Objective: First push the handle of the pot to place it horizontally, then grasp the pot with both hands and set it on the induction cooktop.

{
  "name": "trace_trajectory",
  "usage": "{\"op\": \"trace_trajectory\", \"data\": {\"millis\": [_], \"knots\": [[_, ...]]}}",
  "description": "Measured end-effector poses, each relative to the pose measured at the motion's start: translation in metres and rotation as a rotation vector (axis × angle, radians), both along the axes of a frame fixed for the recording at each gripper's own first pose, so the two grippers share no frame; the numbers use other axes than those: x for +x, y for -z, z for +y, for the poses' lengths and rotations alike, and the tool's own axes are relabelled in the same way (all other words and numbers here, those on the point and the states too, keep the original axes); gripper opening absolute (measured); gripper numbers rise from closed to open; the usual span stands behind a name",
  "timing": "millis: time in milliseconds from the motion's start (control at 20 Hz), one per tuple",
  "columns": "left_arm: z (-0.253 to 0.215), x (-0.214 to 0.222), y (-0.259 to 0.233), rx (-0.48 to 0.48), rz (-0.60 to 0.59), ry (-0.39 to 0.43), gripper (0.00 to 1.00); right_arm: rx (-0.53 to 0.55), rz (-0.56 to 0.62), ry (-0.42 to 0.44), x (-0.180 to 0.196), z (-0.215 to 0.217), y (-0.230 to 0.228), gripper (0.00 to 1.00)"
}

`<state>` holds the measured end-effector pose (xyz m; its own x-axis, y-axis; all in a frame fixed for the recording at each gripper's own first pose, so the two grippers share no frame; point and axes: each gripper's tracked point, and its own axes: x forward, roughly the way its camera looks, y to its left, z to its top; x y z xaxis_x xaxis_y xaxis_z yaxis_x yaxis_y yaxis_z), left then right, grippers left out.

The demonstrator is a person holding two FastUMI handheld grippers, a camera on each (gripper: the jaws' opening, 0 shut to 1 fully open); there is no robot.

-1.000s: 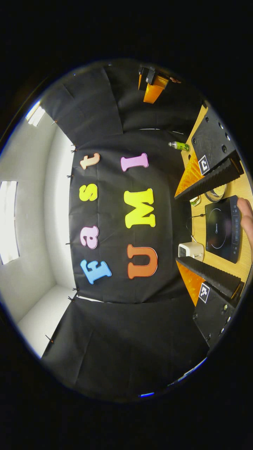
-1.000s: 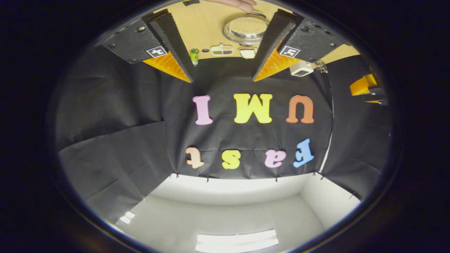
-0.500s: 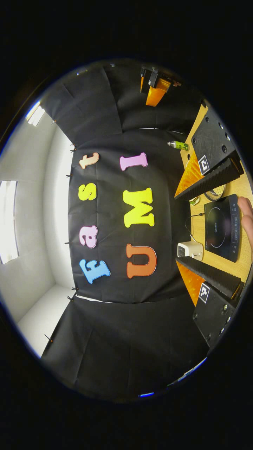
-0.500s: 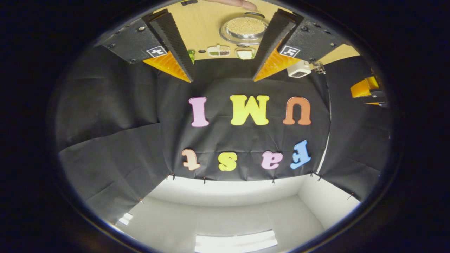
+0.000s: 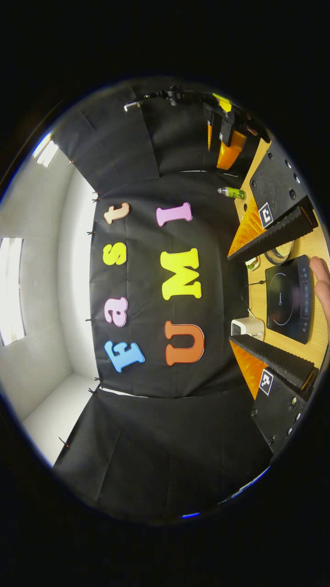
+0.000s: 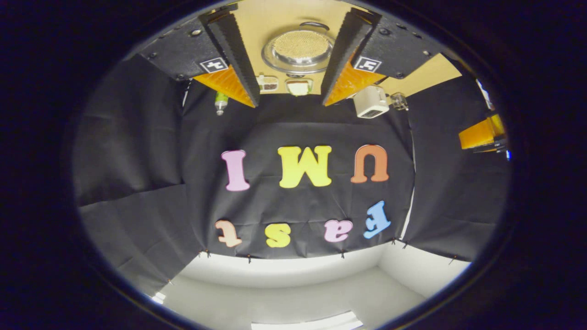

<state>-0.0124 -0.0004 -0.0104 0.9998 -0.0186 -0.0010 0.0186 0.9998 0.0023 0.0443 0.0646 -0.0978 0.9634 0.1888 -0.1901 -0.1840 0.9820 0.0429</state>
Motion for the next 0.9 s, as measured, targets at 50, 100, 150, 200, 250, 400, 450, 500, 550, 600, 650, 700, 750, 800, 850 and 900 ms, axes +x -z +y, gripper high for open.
{"op": "trace_trajectory", "data": {"millis": [50, 100, 150, 200, 250, 400, 450, 500, 550, 600, 650, 700, 750, 800, 850, 900], "knots": [[0.0, -0.001, 0.002, 0.003, -0.001, 0.002, 0.95, -0.001, 0.019, -0.009, 0.004, 0.003, 0.009, 0.73], [0.001, -0.003, 0.004, 0.005, -0.002, 0.003, 0.95, -0.006, 0.033, -0.017, 0.007, 0.007, 0.016, 0.66], [0.002, -0.005, 0.004, 0.007, -0.003, 0.004, 0.95, -0.013, 0.057, -0.031, 0.011, 0.013, 0.027, 0.55], [0.002, -0.006, 0.003, 0.009, -0.006, 0.004, 0.96, -0.023, 0.093, -0.07, 0.012, 0.024, 0.038, 0.53], [0.003, -0.007, 0.003, 0.009, -0.009, 0.003, 0.96, -0.022, 0.136, -0.108, 0.012, 0.035, 0.052, 0.25], [0.005, -0.011, 0.006, 0.011, -0.012, 0.007, 0.96, -0.019, 0.253, -0.165, 0.01, 0.057, 0.089, 0.02], [0.007, -0.012, 0.006, 0.013, -0.013, 0.005, 0.96, -0.03, 0.265, -0.159, 0.015, 0.059, 0.099, 0.04], [0.009, -0.013, 0.007, 0.015, -0.013, 0.003, 0.96, -0.041, 0.278, -0.14, 0.017, 0.058, 0.107, 0.01], [0.011, -0.013, 0.008, 0.017, -0.014, 0.0, 0.96, -0.046, 0.296, -0.138, 0.018, 0.062, 0.119, 0.04], [0.014, -0.014, 0.009, 0.019, -0.015, -0.004, 0.96, -0.045, 0.317, -0.144, 0.017, 0.068, 0.127, 0.04], [0.016, -0.014, 0.009, 0.021, -0.014, -0.007, 0.96, -0.046, 0.338, -0.152, 0.017, 0.075, 0.137, 0.01], [0.019, -0.014, 0.011, 0.022, -0.014, -0.01, 0.96, -0.053, 0.364, -0.149, 0.019, 0.077, 0.148, 0.01], [0.02, -0.014, 0.013, 0.023, -0.012, -0.012, 0.96, -0.06, 0.397, -0.148, 0.019, 0.079, 0.159, 0.01], [0.021, -0.015, 0.014, 0.023, -0.012, -0.013, 0.96, -0.061, 0.43, -0.153, 0.018, 0.083, 0.172, 0.04], [0.022, -0.015, 0.015, 0.022, -0.012, -0.014, 0.96, -0.064, 0.468, -0.159, 0.016, 0.088, 0.185, 0.04], [0.024, -0.015, 0.017, 0.021, -0.012, -0.015, 0.96, -0.065, 0.503, -0.162, 0.015, 0.092, 0.197, 0.01]]}}
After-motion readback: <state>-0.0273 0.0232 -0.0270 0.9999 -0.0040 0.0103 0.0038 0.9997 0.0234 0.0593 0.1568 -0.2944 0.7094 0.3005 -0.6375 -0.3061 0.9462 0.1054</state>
